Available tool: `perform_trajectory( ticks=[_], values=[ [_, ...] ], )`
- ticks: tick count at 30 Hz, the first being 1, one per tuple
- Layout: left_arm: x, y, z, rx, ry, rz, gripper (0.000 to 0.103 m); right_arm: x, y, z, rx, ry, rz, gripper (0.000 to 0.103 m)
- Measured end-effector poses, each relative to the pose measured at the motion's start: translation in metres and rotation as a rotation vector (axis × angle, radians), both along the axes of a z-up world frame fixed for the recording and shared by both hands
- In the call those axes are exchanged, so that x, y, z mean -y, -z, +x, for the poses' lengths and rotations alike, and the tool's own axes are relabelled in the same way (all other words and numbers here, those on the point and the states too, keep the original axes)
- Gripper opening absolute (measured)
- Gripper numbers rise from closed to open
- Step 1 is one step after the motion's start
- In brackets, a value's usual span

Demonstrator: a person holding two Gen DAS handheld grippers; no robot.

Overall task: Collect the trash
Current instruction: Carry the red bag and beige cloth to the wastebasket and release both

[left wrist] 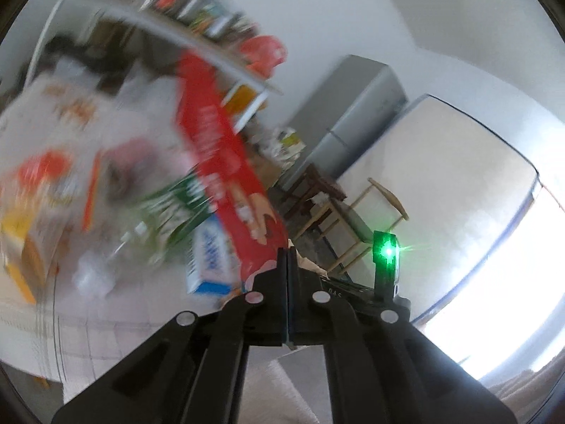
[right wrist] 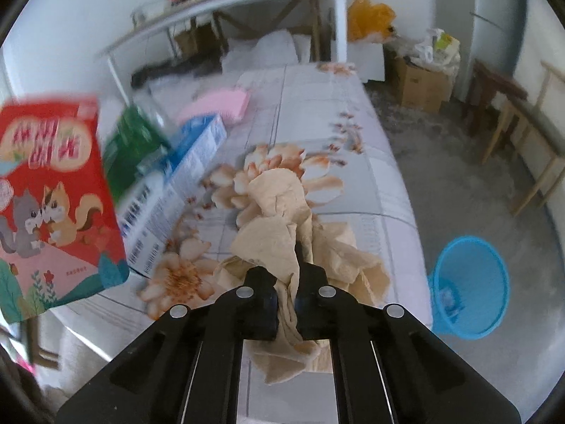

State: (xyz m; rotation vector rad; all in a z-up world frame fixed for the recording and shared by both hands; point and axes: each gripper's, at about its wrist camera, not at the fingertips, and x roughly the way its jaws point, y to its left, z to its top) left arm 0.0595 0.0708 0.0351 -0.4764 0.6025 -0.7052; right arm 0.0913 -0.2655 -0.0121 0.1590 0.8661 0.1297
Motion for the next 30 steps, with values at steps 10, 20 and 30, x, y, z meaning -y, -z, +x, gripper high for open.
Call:
perform_trajectory(
  ticks=[10, 20, 30],
  values=[
    [0.109, -0.069, -0.008, 0.244, 0.317, 0.072, 0.0, 0.102, -0.051, -0.058, 0.159, 0.204, 0.212, 0.005],
    [0.318, -0.03, 0.057, 0.155, 0.62, 0.287, 0.0, 0.247, 0.013, -0.084, 0.101, 0.541, 0.466, 0.005],
    [0.513, 0.099, 0.111, 0.006, 0.717, 0.656, 0.0, 0.35, 0.131, -0.04, -0.078, 0.79, 0.682, 0.006]
  ],
)
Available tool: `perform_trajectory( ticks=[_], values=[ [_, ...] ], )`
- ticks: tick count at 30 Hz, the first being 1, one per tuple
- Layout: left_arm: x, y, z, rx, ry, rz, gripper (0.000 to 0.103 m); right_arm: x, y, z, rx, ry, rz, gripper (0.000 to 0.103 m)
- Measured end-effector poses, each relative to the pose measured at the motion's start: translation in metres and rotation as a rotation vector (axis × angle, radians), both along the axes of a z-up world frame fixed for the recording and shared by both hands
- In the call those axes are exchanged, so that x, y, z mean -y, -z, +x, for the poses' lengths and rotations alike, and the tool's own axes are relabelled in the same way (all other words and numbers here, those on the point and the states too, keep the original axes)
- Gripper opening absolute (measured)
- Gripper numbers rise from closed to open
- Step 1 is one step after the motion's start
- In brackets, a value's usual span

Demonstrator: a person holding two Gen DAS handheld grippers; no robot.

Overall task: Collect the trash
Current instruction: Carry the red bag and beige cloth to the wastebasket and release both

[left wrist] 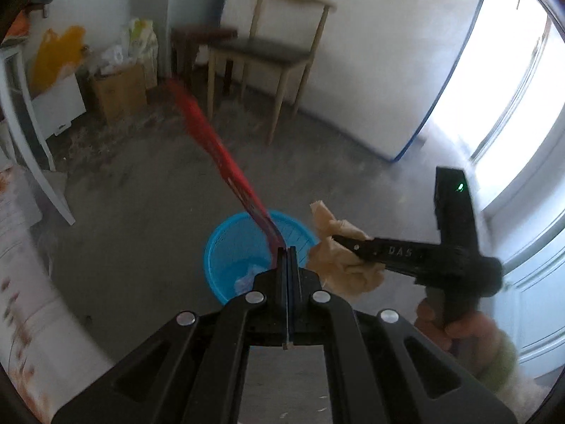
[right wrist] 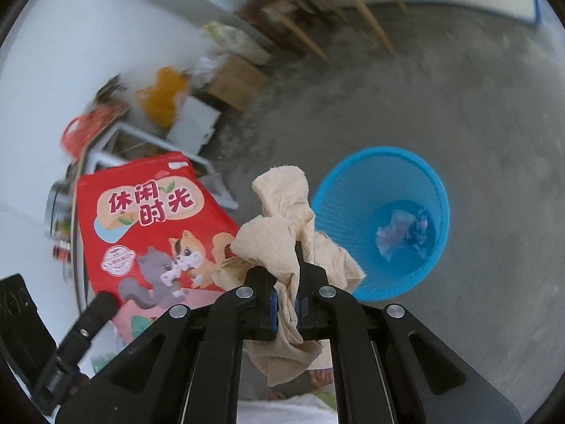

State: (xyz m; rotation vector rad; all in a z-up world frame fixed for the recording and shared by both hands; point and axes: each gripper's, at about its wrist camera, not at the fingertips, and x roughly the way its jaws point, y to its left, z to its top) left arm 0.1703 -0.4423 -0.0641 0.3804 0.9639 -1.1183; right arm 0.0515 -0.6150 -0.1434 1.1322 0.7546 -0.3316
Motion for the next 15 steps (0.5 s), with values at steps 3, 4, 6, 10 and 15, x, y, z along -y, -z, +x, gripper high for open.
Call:
perform_trajectory(
  ticks=[3, 4, 6, 10, 15],
  values=[
    [0.038, 0.044, 0.013, -0.007, -0.011, 0.111, 0.0, 0.017, 0.031, 0.017, -0.029, 0.039, 0.045, 0.009],
    [0.051, 0.06, 0.018, -0.025, -0.006, 0.145, 0.001, 0.021, 0.037, 0.02, -0.026, 0.045, 0.055, 0.01],
    [0.064, 0.082, 0.026, -0.046, -0.002, 0.193, 0.003, 0.03, 0.058, 0.031, -0.027, 0.07, 0.085, 0.018],
    [0.068, 0.101, 0.038, -0.063, -0.048, 0.247, 0.02, 0.04, 0.095, 0.029, -0.065, 0.119, 0.17, 0.051],
    [0.04, 0.074, 0.057, -0.098, -0.116, 0.173, 0.029, 0.044, 0.108, 0.017, -0.103, 0.132, 0.206, 0.051]
  ],
)
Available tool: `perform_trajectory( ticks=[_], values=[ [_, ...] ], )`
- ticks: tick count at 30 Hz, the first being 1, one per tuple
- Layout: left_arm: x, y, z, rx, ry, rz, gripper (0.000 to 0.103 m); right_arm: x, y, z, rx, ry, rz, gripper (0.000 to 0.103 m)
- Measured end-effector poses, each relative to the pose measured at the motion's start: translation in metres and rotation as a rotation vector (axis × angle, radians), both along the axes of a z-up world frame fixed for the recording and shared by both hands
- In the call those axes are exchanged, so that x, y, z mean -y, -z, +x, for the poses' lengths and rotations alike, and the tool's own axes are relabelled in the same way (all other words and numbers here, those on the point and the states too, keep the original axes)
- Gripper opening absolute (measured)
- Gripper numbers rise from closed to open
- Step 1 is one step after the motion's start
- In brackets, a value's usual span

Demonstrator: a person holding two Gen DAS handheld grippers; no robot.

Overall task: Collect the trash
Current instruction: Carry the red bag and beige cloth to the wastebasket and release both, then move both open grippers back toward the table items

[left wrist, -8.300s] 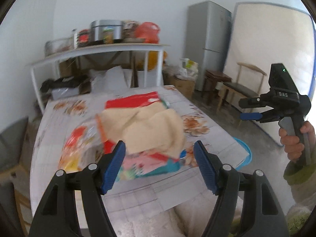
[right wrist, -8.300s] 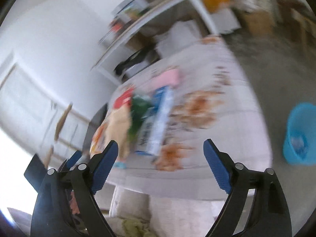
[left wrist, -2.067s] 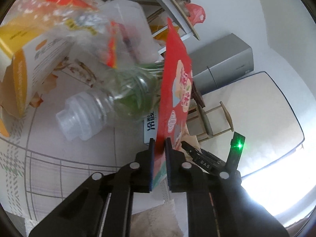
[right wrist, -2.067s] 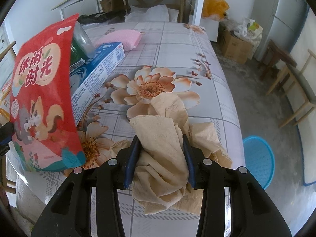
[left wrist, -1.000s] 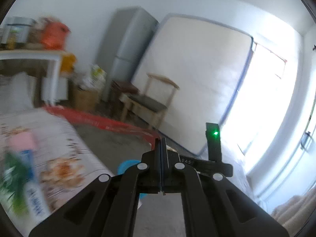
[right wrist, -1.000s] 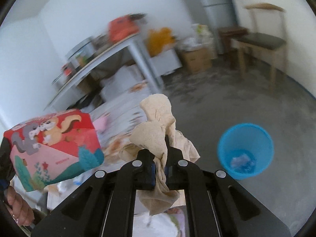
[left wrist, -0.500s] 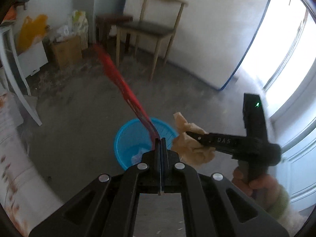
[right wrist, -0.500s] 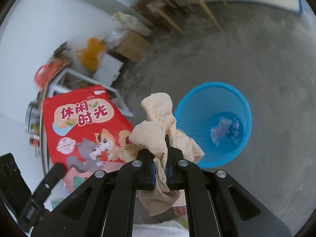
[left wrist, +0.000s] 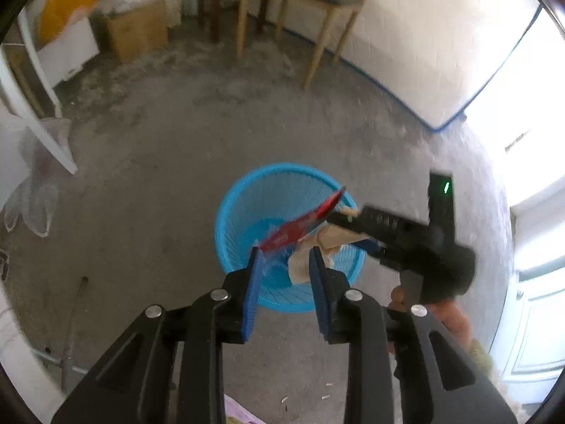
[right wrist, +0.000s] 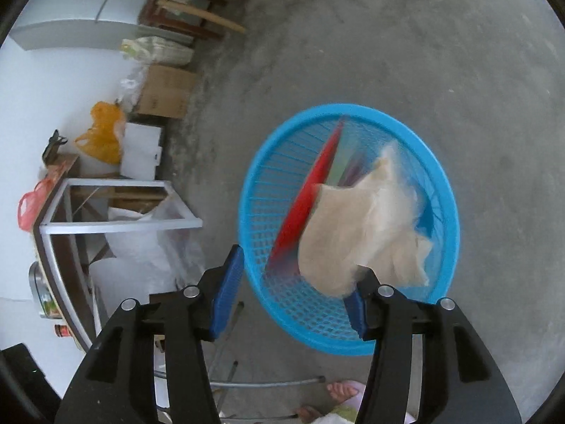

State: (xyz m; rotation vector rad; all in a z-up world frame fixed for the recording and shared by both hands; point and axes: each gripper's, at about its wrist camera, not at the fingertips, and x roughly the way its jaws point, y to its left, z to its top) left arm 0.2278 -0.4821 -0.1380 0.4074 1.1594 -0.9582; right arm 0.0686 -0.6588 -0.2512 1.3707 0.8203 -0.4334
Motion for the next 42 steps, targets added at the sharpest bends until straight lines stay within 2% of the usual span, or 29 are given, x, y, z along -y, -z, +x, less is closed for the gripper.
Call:
perform_trajectory(
  ticks=[4, 7, 12, 16, 19, 23, 26, 27, 29, 36, 42],
  values=[
    [-0.031, -0.045, 0.007, 0.042, -0.039, -0.08, 0.036, 0.0, -0.009, -0.013, 0.007, 0.013, -0.005, 0.052],
    [-0.072, -0.087, 0.003, 0.079, -0.072, -0.146, 0.045, 0.002, -0.017, -0.028, 0.012, 0.024, -0.026, 0.053],
    [-0.144, -0.144, -0.016, 0.116, -0.129, -0.252, 0.062, 0.002, -0.037, -0.046, 0.037, 0.028, -0.051, 0.054],
    [-0.213, -0.178, -0.047, 0.141, -0.178, -0.322, 0.069, -0.013, -0.063, -0.062, 0.068, -0.005, -0.092, 0.055],
    [-0.261, -0.188, -0.084, 0.152, -0.204, -0.327, 0.075, -0.036, -0.094, -0.074, 0.069, -0.079, -0.174, 0.059],
    [-0.311, -0.185, -0.124, 0.157, -0.219, -0.303, 0.082, -0.082, -0.138, -0.092, 0.05, -0.213, -0.304, 0.066],
    [-0.347, -0.178, -0.15, 0.176, -0.255, -0.287, 0.089, -0.117, -0.166, -0.099, 0.057, -0.309, -0.357, 0.069],
    [-0.362, -0.176, -0.159, 0.188, -0.283, -0.287, 0.094, -0.125, -0.172, -0.101, 0.069, -0.33, -0.363, 0.071],
    [-0.386, -0.173, -0.172, 0.198, -0.318, -0.307, 0.097, -0.146, -0.188, -0.103, 0.102, -0.376, -0.373, 0.074],
    [-0.453, -0.171, -0.182, 0.162, -0.437, -0.364, 0.097, -0.226, -0.234, -0.072, 0.188, -0.568, -0.403, 0.081],
    [-0.525, -0.184, -0.198, 0.263, -0.568, -0.419, 0.097, -0.296, -0.266, -0.031, 0.26, -0.722, -0.417, 0.084]
  ],
)
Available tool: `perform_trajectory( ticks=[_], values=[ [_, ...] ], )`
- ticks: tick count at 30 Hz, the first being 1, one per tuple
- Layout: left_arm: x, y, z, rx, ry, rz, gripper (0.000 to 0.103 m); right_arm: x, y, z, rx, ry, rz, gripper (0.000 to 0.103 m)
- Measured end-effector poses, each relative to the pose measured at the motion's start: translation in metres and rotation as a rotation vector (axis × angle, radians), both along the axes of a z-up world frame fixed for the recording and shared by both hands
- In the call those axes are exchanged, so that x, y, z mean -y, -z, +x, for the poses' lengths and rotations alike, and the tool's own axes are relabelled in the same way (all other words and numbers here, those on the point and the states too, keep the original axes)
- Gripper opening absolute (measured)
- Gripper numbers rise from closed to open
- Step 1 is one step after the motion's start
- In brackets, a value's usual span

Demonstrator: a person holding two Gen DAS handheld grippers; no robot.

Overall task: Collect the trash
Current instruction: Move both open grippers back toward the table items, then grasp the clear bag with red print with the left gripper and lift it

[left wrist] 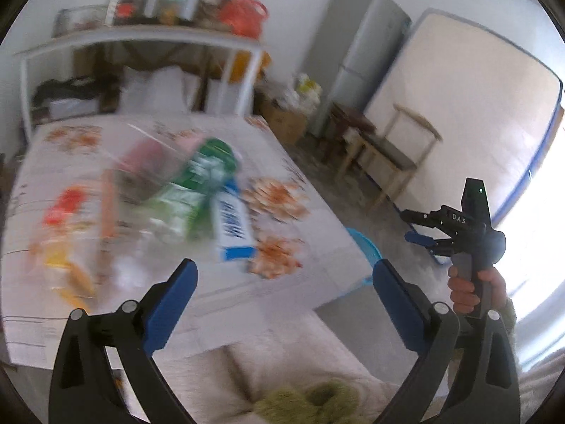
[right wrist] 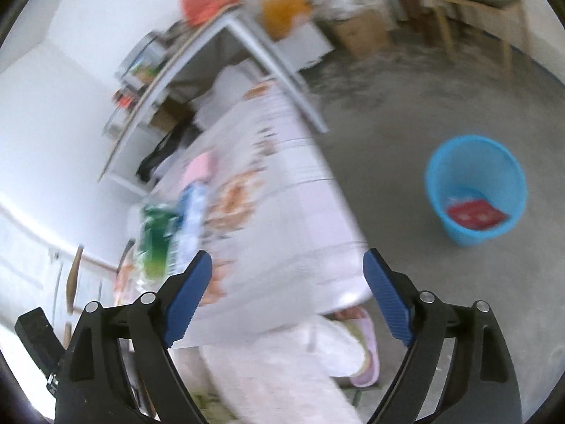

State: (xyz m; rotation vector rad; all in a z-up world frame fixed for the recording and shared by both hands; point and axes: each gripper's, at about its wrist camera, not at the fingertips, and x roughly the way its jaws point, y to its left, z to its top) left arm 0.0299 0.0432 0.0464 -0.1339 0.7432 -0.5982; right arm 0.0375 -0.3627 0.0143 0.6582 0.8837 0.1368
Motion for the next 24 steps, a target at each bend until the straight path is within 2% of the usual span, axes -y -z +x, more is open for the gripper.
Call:
perform_trajectory(
  ticks=[3, 7, 10, 13, 15, 18, 22, 24],
  values=[
    [-0.039, -0.004, -0.008, 0.078, -0.093, 0.001, 0.097, -0.036, -0.006, 0.024, -0.009, -0.083, 0.017, 0.084],
    [-0.081, -0.001, -0.007, 0.123, -0.221, 0.026, 0.097, -0.073, -0.007, 0.055, -0.043, -0.162, 0.013, 0.084],
    [-0.112, 0.008, 0.005, 0.089, -0.302, 0.002, 0.097, -0.096, -0.008, 0.073, -0.067, -0.204, 0.02, 0.084],
    [-0.14, 0.024, 0.019, 0.025, -0.348, -0.075, 0.097, -0.11, -0.014, 0.085, -0.072, -0.227, 0.014, 0.084],
    [-0.158, 0.035, 0.028, -0.025, -0.385, -0.138, 0.097, -0.117, -0.015, 0.089, -0.075, -0.235, 0.016, 0.084],
    [-0.193, 0.06, 0.043, -0.124, -0.456, -0.307, 0.097, -0.125, -0.014, 0.098, -0.095, -0.242, 0.014, 0.084],
    [-0.239, 0.11, 0.074, -0.335, -0.484, -0.633, 0.097, -0.128, -0.012, 0.105, -0.116, -0.24, 0.011, 0.084],
    [-0.251, 0.129, 0.087, -0.421, -0.475, -0.748, 0.095, -0.13, -0.011, 0.11, -0.123, -0.233, 0.02, 0.084]
  ],
)
